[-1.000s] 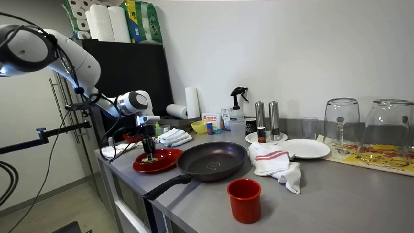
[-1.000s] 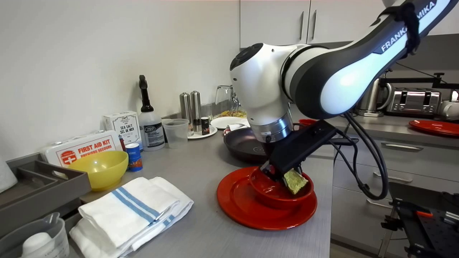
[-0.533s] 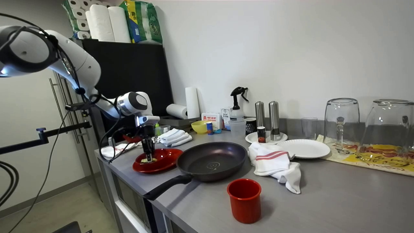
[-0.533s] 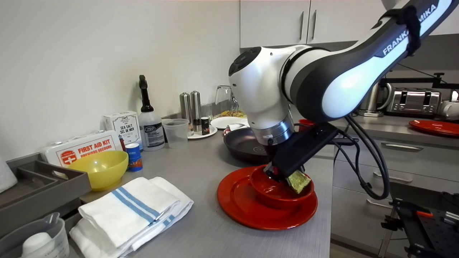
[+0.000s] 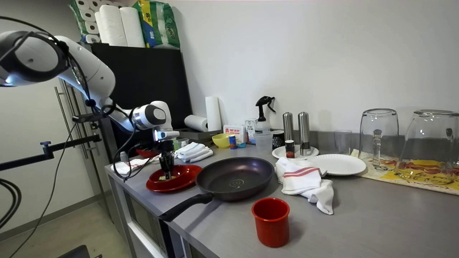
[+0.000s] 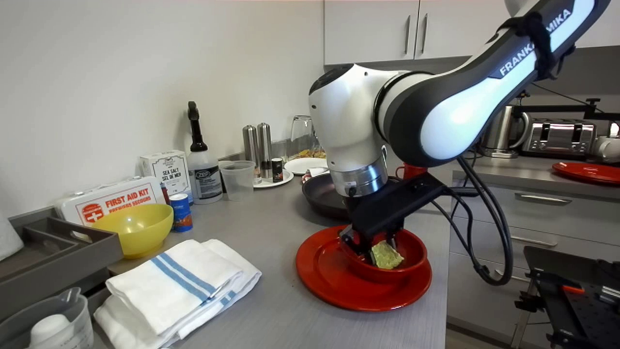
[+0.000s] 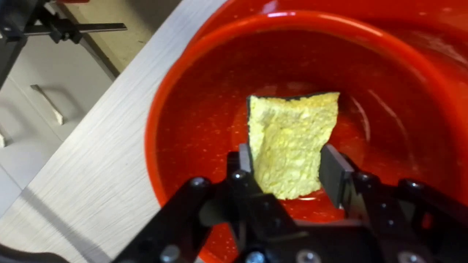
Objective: Use the sponge to wipe the red bowl
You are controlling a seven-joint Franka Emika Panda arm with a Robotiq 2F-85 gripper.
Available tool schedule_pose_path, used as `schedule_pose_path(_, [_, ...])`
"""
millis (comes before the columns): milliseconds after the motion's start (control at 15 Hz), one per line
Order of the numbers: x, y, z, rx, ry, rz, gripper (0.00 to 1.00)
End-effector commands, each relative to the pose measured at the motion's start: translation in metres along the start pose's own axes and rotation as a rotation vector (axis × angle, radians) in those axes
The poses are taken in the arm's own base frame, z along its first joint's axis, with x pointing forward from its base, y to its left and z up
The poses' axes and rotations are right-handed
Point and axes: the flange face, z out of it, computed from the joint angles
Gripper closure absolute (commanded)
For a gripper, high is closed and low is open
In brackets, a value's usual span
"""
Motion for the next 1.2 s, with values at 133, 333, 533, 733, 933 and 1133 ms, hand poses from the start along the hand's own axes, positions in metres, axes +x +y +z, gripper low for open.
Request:
schedule_pose_path(133, [0.014, -0.009, -0.017, 0.26, -0.076, 0.09, 0.77])
schedule_pose_path(333, [0.021, -0.008, -0.023, 0.365, -0.092, 0.131, 0.77])
schedule_pose_path(533, [0.026, -0.004, -0.03, 0.45, -0.096, 0.166, 0.77])
schedule_pose_path(733, [0.03, 0.005, -0.04, 0.523, -0.092, 0.194, 0.77])
schedule_pose_path(933, [0.032, 0.014, -0.05, 0.576, -0.08, 0.204, 0.77])
schedule_pose_path(1133, [0.031, 0.02, -0.053, 0.596, -0.078, 0.209, 0.77])
